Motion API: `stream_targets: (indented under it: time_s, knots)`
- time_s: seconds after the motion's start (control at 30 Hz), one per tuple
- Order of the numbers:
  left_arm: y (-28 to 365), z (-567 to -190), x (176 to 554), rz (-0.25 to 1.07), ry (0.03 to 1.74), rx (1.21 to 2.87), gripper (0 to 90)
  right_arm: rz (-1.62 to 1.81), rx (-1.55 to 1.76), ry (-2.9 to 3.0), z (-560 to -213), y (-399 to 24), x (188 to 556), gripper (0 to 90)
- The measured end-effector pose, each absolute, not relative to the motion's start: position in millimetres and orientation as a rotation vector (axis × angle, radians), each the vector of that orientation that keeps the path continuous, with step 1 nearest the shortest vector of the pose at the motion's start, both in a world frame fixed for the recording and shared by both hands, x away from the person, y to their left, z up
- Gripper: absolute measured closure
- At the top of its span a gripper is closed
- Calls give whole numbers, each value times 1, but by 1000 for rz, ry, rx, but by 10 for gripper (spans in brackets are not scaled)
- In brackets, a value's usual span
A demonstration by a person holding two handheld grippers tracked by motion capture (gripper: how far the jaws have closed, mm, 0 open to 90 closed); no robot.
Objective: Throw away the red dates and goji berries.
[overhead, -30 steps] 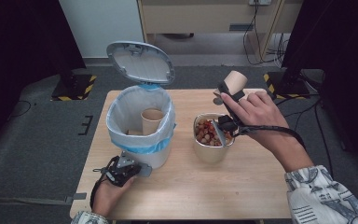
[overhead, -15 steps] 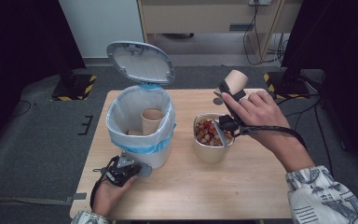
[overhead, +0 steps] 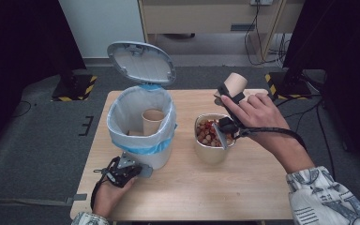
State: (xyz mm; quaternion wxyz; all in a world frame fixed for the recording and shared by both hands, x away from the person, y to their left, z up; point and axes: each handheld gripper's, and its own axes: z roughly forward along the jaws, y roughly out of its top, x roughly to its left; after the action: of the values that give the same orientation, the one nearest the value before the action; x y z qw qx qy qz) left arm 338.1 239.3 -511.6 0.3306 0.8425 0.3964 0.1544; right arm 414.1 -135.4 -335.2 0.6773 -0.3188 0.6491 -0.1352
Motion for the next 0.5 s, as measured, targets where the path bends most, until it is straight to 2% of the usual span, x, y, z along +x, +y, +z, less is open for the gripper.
stream_targets:
  time_s: [0.5]
  knots:
    - [240,-511,338,401,1035,2206,898,-201,-598,1554,-339,-146,420,292]
